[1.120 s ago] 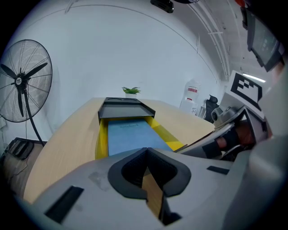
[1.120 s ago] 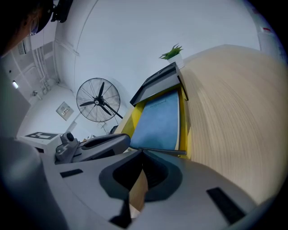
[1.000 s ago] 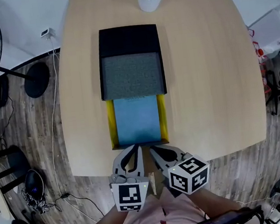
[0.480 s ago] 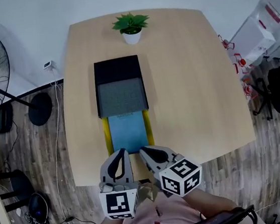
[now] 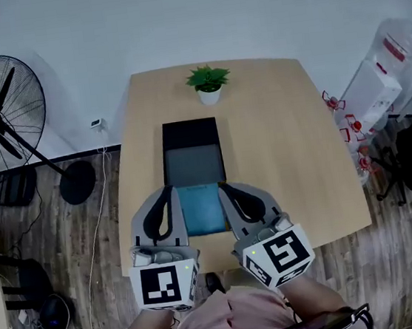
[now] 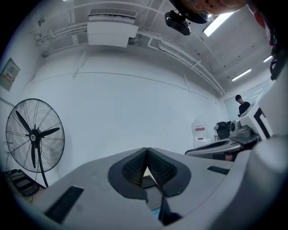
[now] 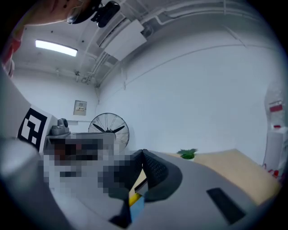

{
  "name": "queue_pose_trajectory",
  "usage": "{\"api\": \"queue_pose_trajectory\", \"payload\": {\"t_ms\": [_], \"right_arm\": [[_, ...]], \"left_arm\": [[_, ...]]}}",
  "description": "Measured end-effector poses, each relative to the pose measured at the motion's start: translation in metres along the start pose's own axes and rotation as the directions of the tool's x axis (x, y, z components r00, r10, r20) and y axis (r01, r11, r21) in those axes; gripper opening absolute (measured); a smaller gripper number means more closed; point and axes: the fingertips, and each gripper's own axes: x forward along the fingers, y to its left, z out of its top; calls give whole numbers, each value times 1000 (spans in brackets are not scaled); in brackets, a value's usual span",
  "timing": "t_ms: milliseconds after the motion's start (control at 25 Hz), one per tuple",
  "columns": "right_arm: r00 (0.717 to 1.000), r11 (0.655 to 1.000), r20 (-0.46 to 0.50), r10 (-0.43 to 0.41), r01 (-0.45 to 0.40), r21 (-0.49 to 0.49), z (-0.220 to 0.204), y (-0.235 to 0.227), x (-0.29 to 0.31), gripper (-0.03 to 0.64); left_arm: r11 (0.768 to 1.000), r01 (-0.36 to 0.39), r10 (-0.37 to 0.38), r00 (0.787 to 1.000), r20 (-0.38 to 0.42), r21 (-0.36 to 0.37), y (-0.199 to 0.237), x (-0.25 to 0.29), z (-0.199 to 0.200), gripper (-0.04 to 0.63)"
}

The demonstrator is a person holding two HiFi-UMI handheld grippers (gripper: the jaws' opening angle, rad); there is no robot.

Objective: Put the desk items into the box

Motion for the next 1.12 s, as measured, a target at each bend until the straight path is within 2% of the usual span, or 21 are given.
{"api": "queue_pose_trajectory", "payload": {"t_ms": [160,360,1120], "right_arm": [[996,996,81,-23,29,-78,30,7,-7,2],[992,996,124,-25,34,-78,43,13,-15,2],[992,996,128,-8,19,-89,46,29,-9,2]], "left_arm": [[1000,-23,24,998,62,-16,2,-9,30,11],[999,-17,20,997,74,-33,-3,-19,41,12],[999,-18,21,996,86,-36,7,-23,45,11]]}}
